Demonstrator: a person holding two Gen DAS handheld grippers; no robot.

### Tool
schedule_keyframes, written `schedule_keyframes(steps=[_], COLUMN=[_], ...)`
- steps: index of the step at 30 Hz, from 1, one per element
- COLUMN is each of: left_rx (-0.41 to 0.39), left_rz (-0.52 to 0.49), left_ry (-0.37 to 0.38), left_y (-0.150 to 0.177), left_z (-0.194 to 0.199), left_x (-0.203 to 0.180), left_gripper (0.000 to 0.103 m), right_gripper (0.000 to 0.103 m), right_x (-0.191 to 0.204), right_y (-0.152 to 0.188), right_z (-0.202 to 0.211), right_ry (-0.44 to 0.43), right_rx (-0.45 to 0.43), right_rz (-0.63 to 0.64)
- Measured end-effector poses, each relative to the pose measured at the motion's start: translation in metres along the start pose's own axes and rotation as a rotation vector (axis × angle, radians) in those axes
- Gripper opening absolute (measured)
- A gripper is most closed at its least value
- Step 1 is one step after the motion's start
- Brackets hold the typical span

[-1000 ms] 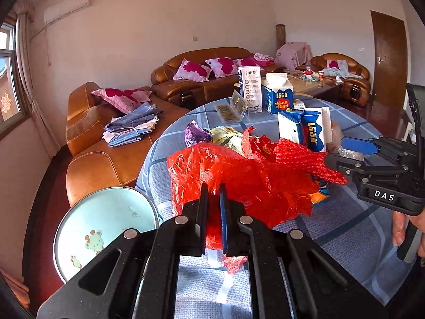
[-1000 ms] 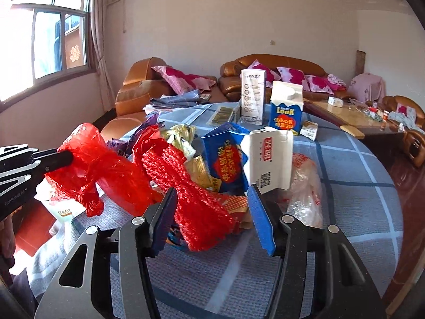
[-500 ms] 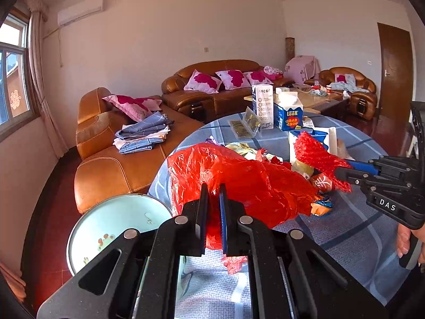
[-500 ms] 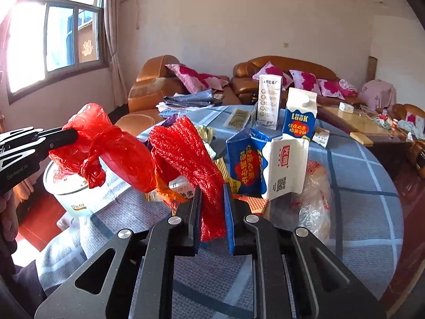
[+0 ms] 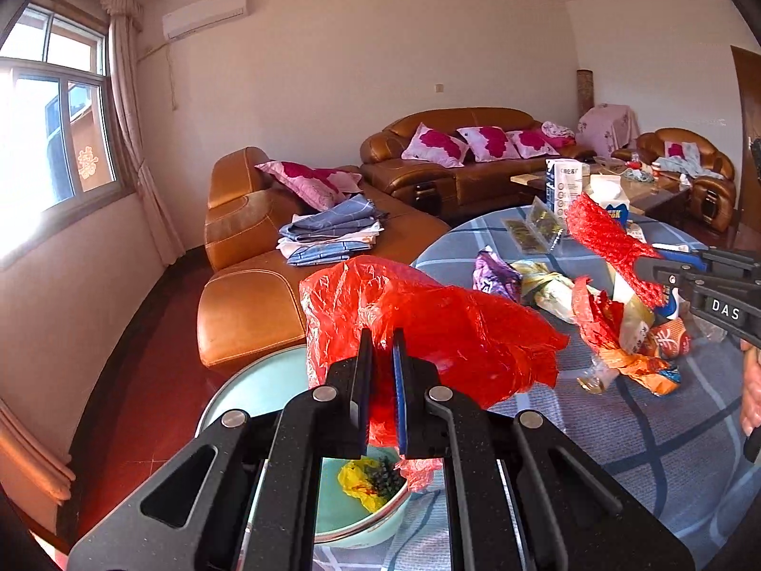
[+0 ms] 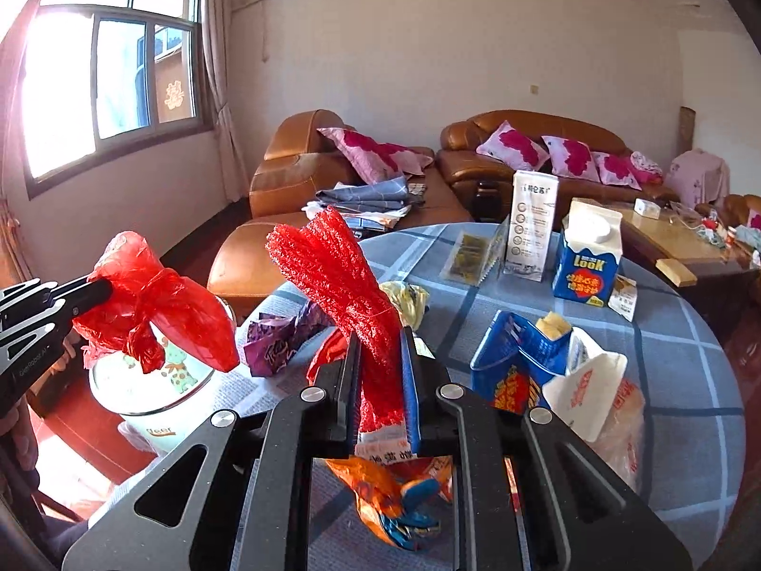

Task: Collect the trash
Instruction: 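Lift and carry both red items toward the teal bucket with both tools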

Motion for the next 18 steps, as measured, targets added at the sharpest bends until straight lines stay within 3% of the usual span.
schedule_keyframes(steps=[18], left_rx=[0.042], left_rz=[0.017], left_ry=[-0.141], left_y=[0.004], left_z=[-0.024], left_x=[0.046], left_gripper=[0.007], right_gripper=[0.015], right_x=[0.043], right_y=[-0.025], right_z=[-0.06], right_ry=[-0.064], right_rx=[-0.024], right_rz=[0.088])
Point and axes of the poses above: each gripper's, at about its wrist camera, not at the fingertips, and z roughly against the way its jaws point, x to its left, y to its underside, the point moved 2 cm from there along -z, roughly the way its jaws point, and after that the axes turned 3 degrees about -y, right-handed, at the moved point
